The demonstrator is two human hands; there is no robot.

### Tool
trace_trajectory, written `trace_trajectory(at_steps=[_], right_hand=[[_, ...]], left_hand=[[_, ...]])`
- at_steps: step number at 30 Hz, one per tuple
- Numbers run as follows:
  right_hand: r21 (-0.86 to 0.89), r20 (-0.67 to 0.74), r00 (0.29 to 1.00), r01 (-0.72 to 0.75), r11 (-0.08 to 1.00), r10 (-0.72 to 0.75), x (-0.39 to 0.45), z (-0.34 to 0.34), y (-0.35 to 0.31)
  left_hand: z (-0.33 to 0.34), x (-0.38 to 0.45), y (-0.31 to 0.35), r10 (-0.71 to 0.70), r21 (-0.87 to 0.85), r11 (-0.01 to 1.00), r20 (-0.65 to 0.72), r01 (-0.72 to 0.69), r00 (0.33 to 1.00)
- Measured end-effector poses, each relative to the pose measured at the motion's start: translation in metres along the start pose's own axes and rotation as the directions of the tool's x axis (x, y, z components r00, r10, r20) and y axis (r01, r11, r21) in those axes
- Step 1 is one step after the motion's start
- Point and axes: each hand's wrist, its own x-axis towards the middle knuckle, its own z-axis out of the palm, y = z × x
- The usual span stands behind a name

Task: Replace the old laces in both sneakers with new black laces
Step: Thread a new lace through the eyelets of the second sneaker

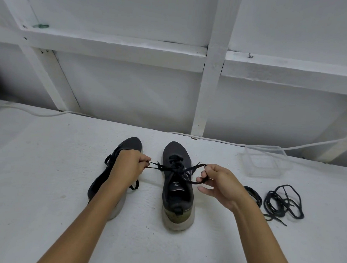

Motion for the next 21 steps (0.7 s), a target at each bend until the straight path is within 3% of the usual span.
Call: trace_trajectory(at_steps=[2, 4, 8, 11, 14, 16, 17, 18, 21], right_hand=[[0.078, -0.035, 0.999, -0.010, 0.997, 0.012, 0.004, -0.003, 0.006], [0.105, -0.050, 0.999, -0.005, 0.994, 0.011, 0.006, -0.004, 0.010], [-0.105, -0.052, 0.999, -0.017, 0.994, 0.012, 0.004, -0.004, 0.012], [-0.002, -0.062, 0.998, -0.022, 1.000, 0.021, 0.006, 0.000, 0.011], [0.357, -0.002, 1.000, 0.011, 0.934, -0.011, 0.008, 0.009, 0.009], [0.560, 0.057, 0.997, 0.004, 0.828, -0.043, 0.009, 0.014, 0.011], [0.621, 0.079, 0.995, -0.008, 0.784, -0.053, 0.010, 0.016, 0.012], [0.650, 0.094, 0.994, -0.016, 0.760, -0.060, 0.011, 0.017, 0.013], [0.574, 0.074, 0.995, 0.008, 0.819, -0.062, 0.017, 0.021, 0.019]], left_hand=[[0.003, -0.001, 0.002, -0.032, -0.044, 0.998, 0.013, 0.033, 0.999], [0.004, -0.006, 0.003, -0.119, -0.180, 0.974, 0.113, 0.138, 0.986], [0.006, -0.018, 0.004, -0.232, -0.435, 0.824, 0.324, 0.363, 0.917], [0.019, -0.027, 0.010, -0.233, -0.734, 0.513, 0.380, 0.445, 0.895], [0.034, -0.032, 0.016, -0.174, -0.904, 0.060, 0.409, 0.424, 0.896], [0.041, -0.030, 0.019, -0.176, -0.908, -0.113, 0.417, 0.402, 0.892], [0.044, -0.027, 0.020, -0.194, -0.910, -0.103, 0.414, 0.401, 0.890], [0.048, -0.024, 0.021, -0.232, -0.916, -0.018, 0.394, 0.401, 0.890], [0.059, -0.016, 0.024, -0.324, -0.815, 0.459, 0.215, 0.352, 0.921]])
